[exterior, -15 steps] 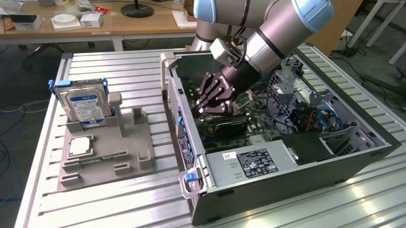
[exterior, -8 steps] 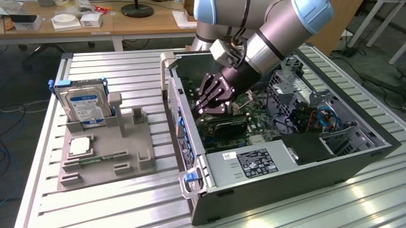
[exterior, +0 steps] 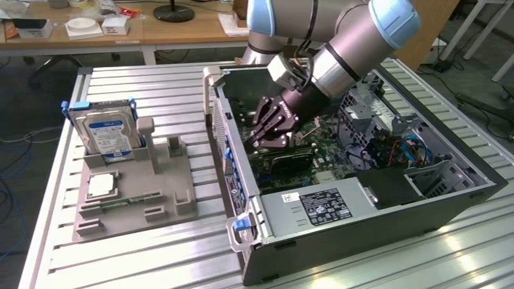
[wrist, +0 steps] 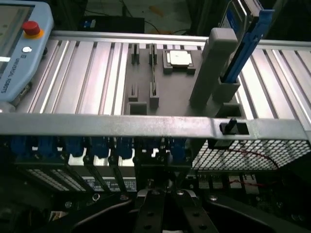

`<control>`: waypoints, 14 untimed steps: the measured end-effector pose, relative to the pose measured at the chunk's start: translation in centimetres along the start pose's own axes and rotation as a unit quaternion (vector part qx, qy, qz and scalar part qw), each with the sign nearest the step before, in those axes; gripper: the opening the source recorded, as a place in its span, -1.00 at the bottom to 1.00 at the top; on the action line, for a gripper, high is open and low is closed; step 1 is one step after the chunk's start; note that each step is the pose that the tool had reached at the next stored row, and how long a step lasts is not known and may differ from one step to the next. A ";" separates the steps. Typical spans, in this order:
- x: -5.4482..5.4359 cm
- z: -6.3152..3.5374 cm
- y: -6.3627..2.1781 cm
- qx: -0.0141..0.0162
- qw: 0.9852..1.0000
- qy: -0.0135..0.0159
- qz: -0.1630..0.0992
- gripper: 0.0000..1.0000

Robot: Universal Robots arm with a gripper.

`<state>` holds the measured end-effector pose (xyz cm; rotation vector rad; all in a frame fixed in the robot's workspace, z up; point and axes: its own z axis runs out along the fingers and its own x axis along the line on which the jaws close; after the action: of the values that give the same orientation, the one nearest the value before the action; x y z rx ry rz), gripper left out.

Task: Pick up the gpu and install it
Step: 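Press down on the gpu until it lock into place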

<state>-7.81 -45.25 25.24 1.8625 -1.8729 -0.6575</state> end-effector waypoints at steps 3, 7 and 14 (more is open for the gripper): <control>0.0 -0.39 -0.54 0.000 1.000 0.000 0.000 -0.80; -0.1 -0.37 -0.57 0.011 1.000 0.001 -0.002 -0.80; -0.1 -0.10 -0.77 0.033 0.999 0.001 -0.003 -0.80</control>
<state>-7.13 -45.18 24.86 1.9093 -1.9099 -0.6012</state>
